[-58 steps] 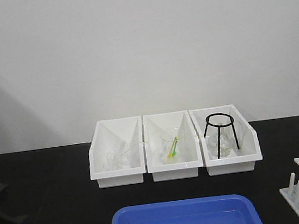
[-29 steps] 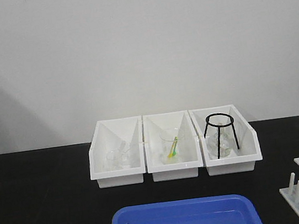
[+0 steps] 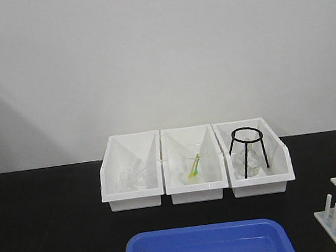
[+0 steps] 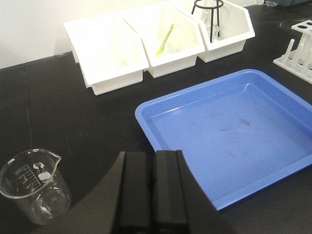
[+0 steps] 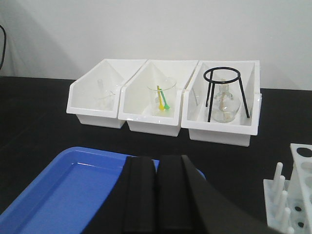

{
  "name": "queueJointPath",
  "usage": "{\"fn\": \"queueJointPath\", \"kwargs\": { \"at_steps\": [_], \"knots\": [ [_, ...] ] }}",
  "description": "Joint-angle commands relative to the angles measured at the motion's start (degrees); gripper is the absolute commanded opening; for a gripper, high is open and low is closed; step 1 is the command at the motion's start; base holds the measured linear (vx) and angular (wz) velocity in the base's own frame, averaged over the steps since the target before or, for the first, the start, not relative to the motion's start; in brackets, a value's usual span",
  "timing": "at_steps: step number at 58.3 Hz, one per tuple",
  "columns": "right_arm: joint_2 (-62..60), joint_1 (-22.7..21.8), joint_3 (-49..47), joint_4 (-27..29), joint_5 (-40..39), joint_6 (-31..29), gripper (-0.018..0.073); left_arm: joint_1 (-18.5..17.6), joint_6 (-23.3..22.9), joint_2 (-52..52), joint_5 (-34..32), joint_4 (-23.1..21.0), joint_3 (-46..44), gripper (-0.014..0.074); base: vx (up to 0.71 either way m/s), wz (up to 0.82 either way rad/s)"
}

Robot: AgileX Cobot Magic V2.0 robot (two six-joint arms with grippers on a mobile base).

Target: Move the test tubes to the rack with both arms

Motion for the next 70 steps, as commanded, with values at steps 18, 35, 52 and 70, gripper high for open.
{"fn": "queueJointPath", "kwargs": {
  "at_steps": [18, 35, 52, 70],
  "knots": [
    [-0.38, 0.03, -1.57, 0.53, 0.92, -0.14, -0.0008, -0.29, -0.05, -0.05, -3.55, 0.52, -1.59, -0.0021, 0.0, 0.0],
    [-0.38, 0.03, -1.57, 0.53, 0.92, -0.14, -0.0008, 5.96, 9.03, -4.12, -3.38, 1.11, 0.36, -0.0021, 0.0, 0.0],
    [-0.38, 0.03, -1.57, 0.53, 0.92, -0.14, -0.0008, 23.82, 22.46, -24.26, -13.05, -14.29, 18.46, -0.0021, 0.0, 0.0],
    [-0.38, 0.03, -1.57, 0.53, 0.92, -0.14, -0.0008, 35.98, 28.3, -36.11, -27.74, -29.44, 38.98, -0.0021, 0.0, 0.0]
  ]
}}
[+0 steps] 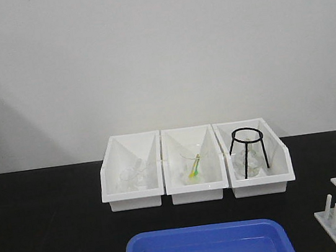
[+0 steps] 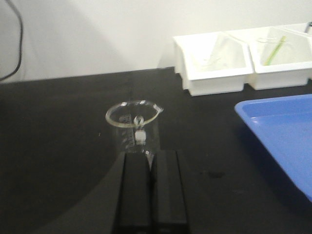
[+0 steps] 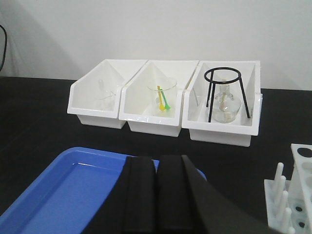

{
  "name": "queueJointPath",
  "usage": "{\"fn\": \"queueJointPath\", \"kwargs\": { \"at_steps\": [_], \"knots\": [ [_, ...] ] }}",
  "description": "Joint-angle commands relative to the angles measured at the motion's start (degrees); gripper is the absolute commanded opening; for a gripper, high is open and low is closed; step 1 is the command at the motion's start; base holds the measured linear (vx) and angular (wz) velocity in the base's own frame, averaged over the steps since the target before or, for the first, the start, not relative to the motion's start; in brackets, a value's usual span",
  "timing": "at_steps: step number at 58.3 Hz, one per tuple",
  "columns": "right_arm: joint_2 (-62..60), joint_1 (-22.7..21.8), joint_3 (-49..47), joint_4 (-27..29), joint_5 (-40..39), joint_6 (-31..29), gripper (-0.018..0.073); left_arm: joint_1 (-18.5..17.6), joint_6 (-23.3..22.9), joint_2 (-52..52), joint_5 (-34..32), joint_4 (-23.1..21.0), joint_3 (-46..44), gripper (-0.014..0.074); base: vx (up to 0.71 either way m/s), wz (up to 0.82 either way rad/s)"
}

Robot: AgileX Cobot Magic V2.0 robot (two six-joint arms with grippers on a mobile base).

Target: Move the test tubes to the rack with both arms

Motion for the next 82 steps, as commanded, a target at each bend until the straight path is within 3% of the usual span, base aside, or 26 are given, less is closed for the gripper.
{"fn": "queueJointPath", "kwargs": {
  "at_steps": [1, 7, 70, 78, 82],
  "knots": [
    [-0.38, 0.03, -1.57, 0.53, 0.94, -0.24, -0.0008, 1.37, -0.76, -0.63, -7.43, -0.94, 2.07, -0.0021, 0.0, 0.0],
    [-0.38, -0.04, -1.59, 0.59, 0.94, -0.24, -0.0008, 1.62, -0.75, -0.54, -8.12, 1.57, 2.07, -0.0021, 0.0, 0.0],
    [-0.38, -0.04, -1.59, 0.53, 2.26, -1.69, -0.0008, 1.62, -0.82, -0.54, -8.05, 1.49, 2.07, -0.0021, 0.0, 0.0],
    [0.99, -0.11, -1.59, 4.62, 4.03, -0.53, -0.0008, 1.62, -0.77, -0.54, -8.05, 1.49, 2.07, -0.0021, 0.0, 0.0],
    [1.43, 0.04, -1.4, 7.46, 4.21, -3.46, -0.0008, 1.62, -0.77, -0.54, -8.05, 1.49, 2.07, -0.0021, 0.0, 0.0]
  ]
}}
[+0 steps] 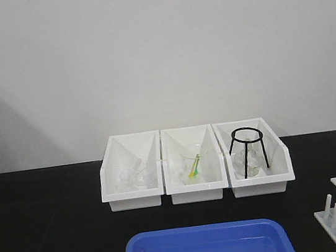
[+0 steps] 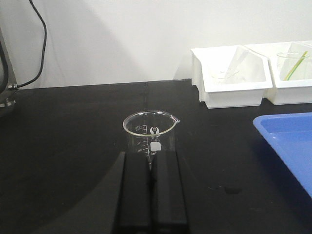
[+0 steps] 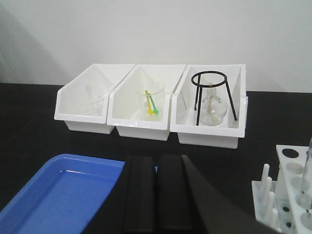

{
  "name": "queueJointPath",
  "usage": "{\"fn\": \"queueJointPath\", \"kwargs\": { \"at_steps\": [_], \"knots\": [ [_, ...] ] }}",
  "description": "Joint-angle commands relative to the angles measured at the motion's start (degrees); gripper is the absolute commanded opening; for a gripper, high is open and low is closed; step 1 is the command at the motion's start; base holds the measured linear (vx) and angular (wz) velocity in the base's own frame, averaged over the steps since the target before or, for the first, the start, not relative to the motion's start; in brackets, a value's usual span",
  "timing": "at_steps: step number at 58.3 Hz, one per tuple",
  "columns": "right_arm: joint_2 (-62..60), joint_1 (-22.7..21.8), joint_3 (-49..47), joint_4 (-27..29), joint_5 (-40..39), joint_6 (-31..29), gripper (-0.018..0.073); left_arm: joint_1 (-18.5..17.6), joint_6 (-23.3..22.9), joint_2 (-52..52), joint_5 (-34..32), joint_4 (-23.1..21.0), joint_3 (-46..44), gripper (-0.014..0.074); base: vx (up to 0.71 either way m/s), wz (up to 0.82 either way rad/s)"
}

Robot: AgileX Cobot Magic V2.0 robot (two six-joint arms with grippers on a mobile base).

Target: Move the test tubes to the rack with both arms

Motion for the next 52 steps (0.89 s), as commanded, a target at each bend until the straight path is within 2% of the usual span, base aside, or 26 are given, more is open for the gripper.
{"fn": "queueJointPath", "kwargs": {
  "at_steps": [1, 6, 16, 22, 26, 32, 41, 45, 52],
  "knots": [
    [0.53, 0.04, -1.21, 7.27, 1.78, -3.87, -0.0008, 0.0, -0.36, -0.42, -5.26, -0.14, 1.58, -0.0021, 0.0, 0.0],
    [0.46, 0.04, 0.94, 16.51, 3.48, -15.69, -0.0008, 0.0, -0.36, -0.42, -5.26, -0.14, 1.58, -0.0021, 0.0, 0.0],
    [-1.96, 0.04, 9.35, 45.18, 7.13, -47.26, -0.0008, 0.0, -0.36, -0.42, -5.26, -0.14, 1.58, -0.0021, 0.0, 0.0],
    [-6.87, 0.04, 15.22, 55.43, 9.29, -62.25, -0.0008, 0.0, -0.36, -0.42, -5.26, -0.14, 1.58, -0.0021, 0.0, 0.0],
    [-11.43, 0.04, 19.61, 58.92, 11.23, -67.86, -0.0008, 0.0, -0.36, -0.42, -5.26, -0.14, 1.58, -0.0021, 0.0, 0.0],
    [-20.43, 0.04, 25.81, 62.3, 13.24, -71.39, -0.0008, 0.0, -0.36, -0.42, -5.26, -0.14, 1.58, -0.0021, 0.0, 0.0],
    [-31.31, 0.73, 35.31, 73.97, 15.71, -75.13, -0.0008, 0.0, -0.36, -0.42, -5.26, -0.14, 1.58, -0.0021, 0.0, 0.0],
    [-33.87, 3.91, 34.65, 76.3, 21.73, -77.87, -0.0008, 0.0, -0.36, -0.42, -5.26, -0.14, 1.58, -0.0021, 0.0, 0.0],
    [-35.06, 11.21, 35.05, 84.31, 24.76, -90.32, -0.0008, 0.0, -0.36, -0.42, -5.26, -0.14, 1.58, -0.0021, 0.0, 0.0]
  ]
}}
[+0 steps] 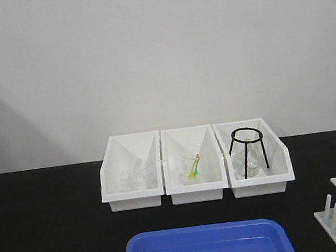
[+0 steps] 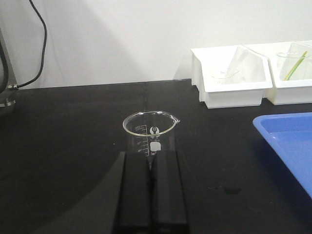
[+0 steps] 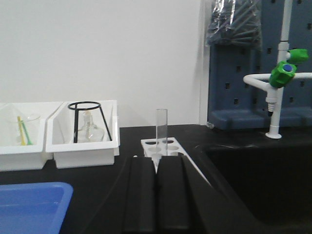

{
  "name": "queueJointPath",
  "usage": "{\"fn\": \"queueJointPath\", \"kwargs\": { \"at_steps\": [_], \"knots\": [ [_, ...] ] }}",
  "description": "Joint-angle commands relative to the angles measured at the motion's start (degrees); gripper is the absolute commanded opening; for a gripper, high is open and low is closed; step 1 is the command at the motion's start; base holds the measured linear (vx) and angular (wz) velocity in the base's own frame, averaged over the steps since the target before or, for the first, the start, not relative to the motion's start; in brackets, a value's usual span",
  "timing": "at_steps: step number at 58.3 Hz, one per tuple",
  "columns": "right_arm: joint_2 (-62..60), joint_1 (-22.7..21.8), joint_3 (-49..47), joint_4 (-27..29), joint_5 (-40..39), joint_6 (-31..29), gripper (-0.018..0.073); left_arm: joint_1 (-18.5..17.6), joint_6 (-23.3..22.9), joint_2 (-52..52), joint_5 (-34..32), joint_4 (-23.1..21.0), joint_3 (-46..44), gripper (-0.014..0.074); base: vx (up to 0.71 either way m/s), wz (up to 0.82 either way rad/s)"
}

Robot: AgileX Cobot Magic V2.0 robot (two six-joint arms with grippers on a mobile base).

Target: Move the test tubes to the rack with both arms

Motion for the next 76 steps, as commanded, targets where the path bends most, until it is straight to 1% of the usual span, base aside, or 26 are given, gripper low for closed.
{"fn": "queueJointPath", "kwargs": {
  "at_steps": [1, 2, 5, 8, 11, 14, 18, 31, 39, 46, 76],
  "knots": [
    [0.01, 4.39, 0.56, 7.06, -1.35, -9.24, -0.0008, 0.0, -0.36, -0.42, -5.21, -0.14, 1.58, -0.0021, 0.0, 0.0],
    [0.01, 6.02, 0.56, 9.77, -0.34, -11.15, -0.0008, 0.0, -0.36, -0.42, -5.21, -0.14, 1.58, -0.0021, 0.0, 0.0],
    [0.01, 8.72, 0.56, 14.19, 2.11, -15.09, -0.0008, 0.0, -0.36, -0.42, -5.21, -0.14, 1.58, -0.0021, 0.0, 0.0],
    [0.01, 10.9, 0.56, 17.13, 4.42, -18.45, -0.0008, 0.0, -0.36, -0.42, -5.21, -0.14, 1.58, -0.0021, 0.0, 0.0],
    [0.01, 12.49, 0.56, 18.55, 6.56, -20.83, -0.0008, 0.0, -0.36, -0.42, -5.21, -0.14, 1.58, -0.0021, 0.0, 0.0],
    [0.01, 13.42, 0.56, 18.69, 8.34, -21.2, -0.0008, 0.0, -0.36, -0.42, -5.21, -0.14, 1.58, -0.0021, 0.0, 0.0],
    [0.01, 13.41, 0.56, 18.69, 9.5, -21.14, -0.0008, 0.0, -0.36, -0.42, -5.21, -0.14, 1.58, -0.0021, 0.0, 0.0],
    [-0.75, 13.24, 0.56, 18.52, 9.76, -21.14, -0.0008, 0.0, -0.36, -0.42, -5.21, -0.14, 1.58, -0.0021, 0.0, 0.0],
    [-6.33, 13.24, 0.56, 18.36, 9.88, -21.27, -0.0008, 0.0, -0.36, -0.42, -5.21, -0.14, 1.58, -0.0021, 0.0, 0.0],
    [-11.73, 13.24, 0.56, 17.89, 11.96, -22.95, -0.0008, 0.0, -0.36, -0.42, -5.21, -0.14, 1.58, -0.0021, 0.0, 0.0],
    [-11.39, 13.24, 0.56, 18.08, 12.5, -23.26, -0.0007, 0.0, -0.36, -0.47, -5.15, -0.14, 1.58, -0.0021, 0.0, 0.0]
  ]
}}
